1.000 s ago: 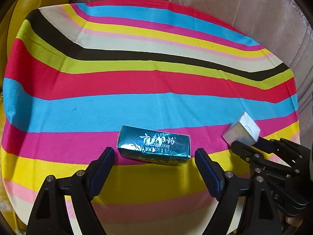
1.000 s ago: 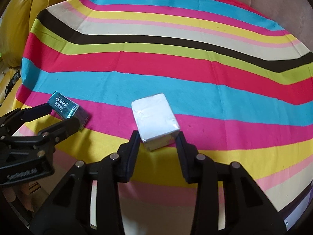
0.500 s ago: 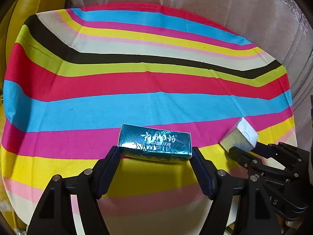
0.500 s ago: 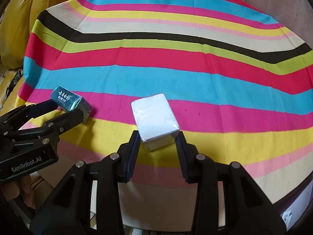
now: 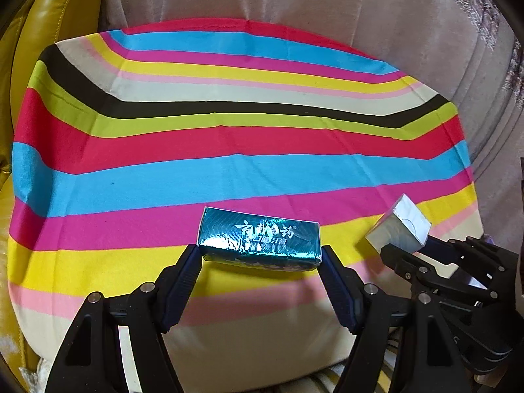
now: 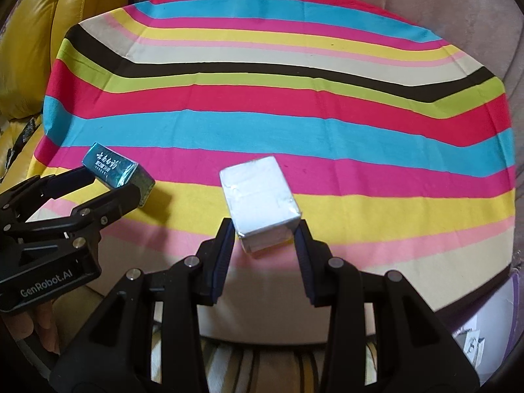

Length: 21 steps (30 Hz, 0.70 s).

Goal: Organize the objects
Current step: 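Carry the teal foil box and white cube box over the purple-rimmed box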

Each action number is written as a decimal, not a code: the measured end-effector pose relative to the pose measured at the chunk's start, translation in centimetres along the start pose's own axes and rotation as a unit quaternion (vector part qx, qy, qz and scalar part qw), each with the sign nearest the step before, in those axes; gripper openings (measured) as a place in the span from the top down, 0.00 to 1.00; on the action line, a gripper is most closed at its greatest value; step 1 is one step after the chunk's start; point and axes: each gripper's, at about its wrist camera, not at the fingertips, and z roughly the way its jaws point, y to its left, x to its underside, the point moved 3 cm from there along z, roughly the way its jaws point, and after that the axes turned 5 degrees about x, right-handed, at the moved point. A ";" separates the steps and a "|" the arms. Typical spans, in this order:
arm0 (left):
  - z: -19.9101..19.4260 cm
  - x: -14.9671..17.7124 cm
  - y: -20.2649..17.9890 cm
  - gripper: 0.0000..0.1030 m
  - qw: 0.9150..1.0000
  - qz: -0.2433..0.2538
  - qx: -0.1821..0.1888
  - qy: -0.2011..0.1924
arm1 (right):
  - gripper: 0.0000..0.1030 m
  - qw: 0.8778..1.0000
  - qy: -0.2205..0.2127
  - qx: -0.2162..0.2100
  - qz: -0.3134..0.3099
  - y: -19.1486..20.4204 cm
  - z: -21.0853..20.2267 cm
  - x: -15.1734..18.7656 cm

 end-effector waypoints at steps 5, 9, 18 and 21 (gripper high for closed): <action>-0.9 0.6 -2.2 0.29 1.000 0.009 0.019 0.004 | 0.60 1.000 -0.005 0.015 0.018 -1.6 -1.6 1.0; -1.5 1.0 -4.4 0.29 0.999 0.027 0.027 0.004 | 0.60 0.999 -0.008 0.025 0.033 -3.3 -3.1 2.4; -2.7 2.0 -8.6 0.29 0.997 0.042 0.069 0.020 | 0.60 0.996 -0.012 0.051 0.069 -7.0 -6.1 4.9; -3.0 2.6 -10.4 0.29 0.995 0.052 0.084 0.029 | 0.60 0.995 -0.013 0.060 0.080 -8.3 -7.3 5.7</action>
